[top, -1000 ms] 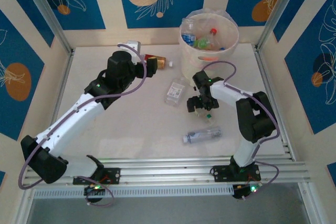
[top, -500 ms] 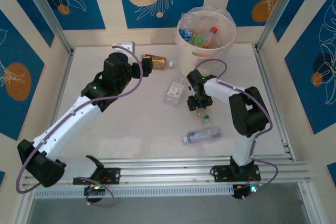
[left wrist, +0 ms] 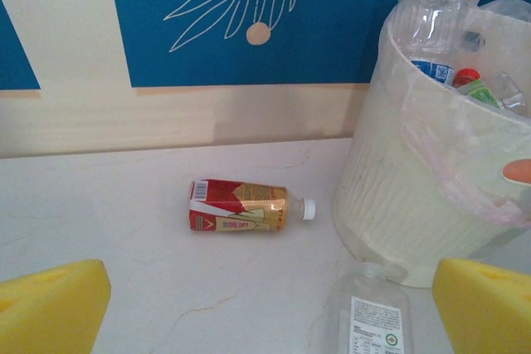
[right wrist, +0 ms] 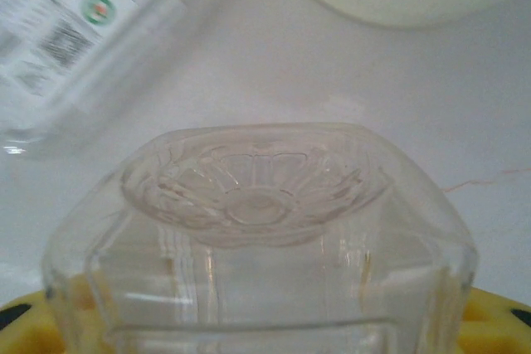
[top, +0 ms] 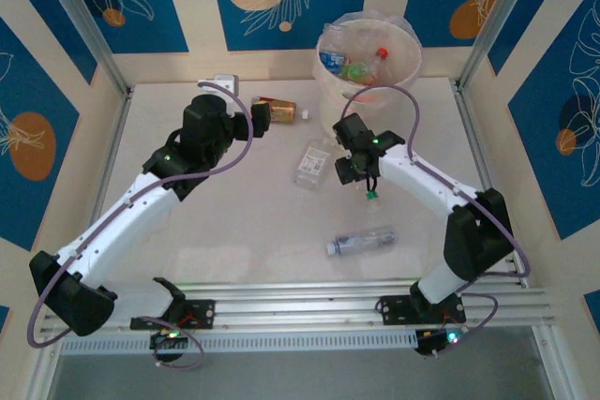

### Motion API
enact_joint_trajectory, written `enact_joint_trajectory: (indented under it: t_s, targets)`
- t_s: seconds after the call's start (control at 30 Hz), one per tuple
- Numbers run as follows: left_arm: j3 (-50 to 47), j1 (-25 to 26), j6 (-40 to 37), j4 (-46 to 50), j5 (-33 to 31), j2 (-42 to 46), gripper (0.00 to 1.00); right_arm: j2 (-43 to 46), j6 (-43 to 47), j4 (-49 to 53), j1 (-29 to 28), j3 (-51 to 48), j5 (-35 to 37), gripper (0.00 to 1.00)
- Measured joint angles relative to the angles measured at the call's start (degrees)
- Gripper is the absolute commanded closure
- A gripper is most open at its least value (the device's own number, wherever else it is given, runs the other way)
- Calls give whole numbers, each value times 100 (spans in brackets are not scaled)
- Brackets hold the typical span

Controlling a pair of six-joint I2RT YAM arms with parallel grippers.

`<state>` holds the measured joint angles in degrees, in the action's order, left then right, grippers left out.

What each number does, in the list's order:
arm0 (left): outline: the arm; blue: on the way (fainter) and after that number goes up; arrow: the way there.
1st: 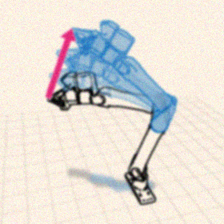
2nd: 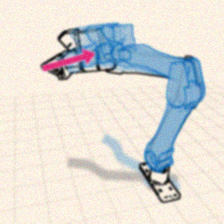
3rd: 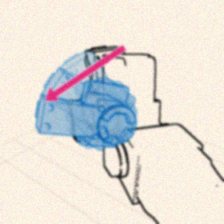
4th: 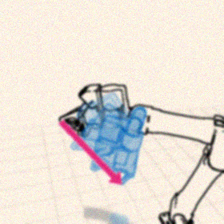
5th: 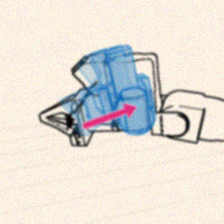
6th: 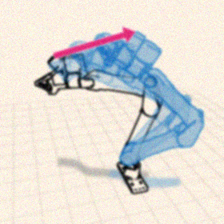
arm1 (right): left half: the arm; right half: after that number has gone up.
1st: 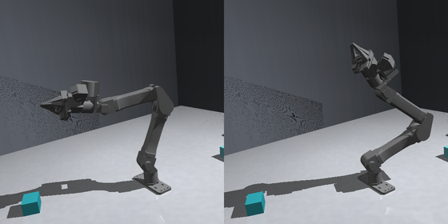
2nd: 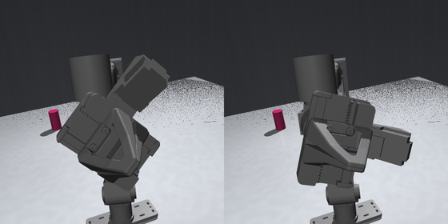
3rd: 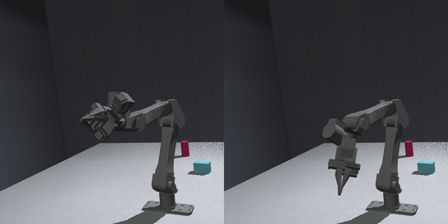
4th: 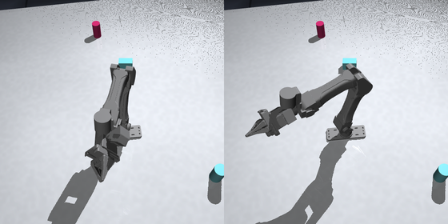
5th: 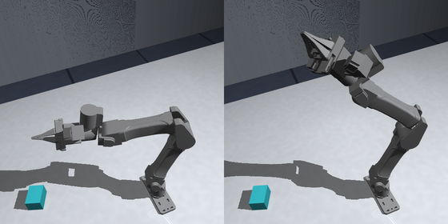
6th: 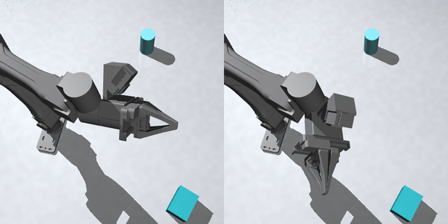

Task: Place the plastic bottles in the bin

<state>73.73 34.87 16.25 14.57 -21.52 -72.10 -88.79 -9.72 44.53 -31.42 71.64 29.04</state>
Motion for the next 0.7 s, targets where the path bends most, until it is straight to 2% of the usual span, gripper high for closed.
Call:
enact_joint_trajectory:
  t_s: [0.27,0.5,0.7]
  targets:
    - [0,0,39,0,2,4,0,758,181,111,-575,809,-11,56]
    - [-2,0,52,11,4,4,0,841,540,-144,-564,2068,131,57]
    - [-9,-4,146,101,50,4,0,415,896,-662,-361,3292,601,58]
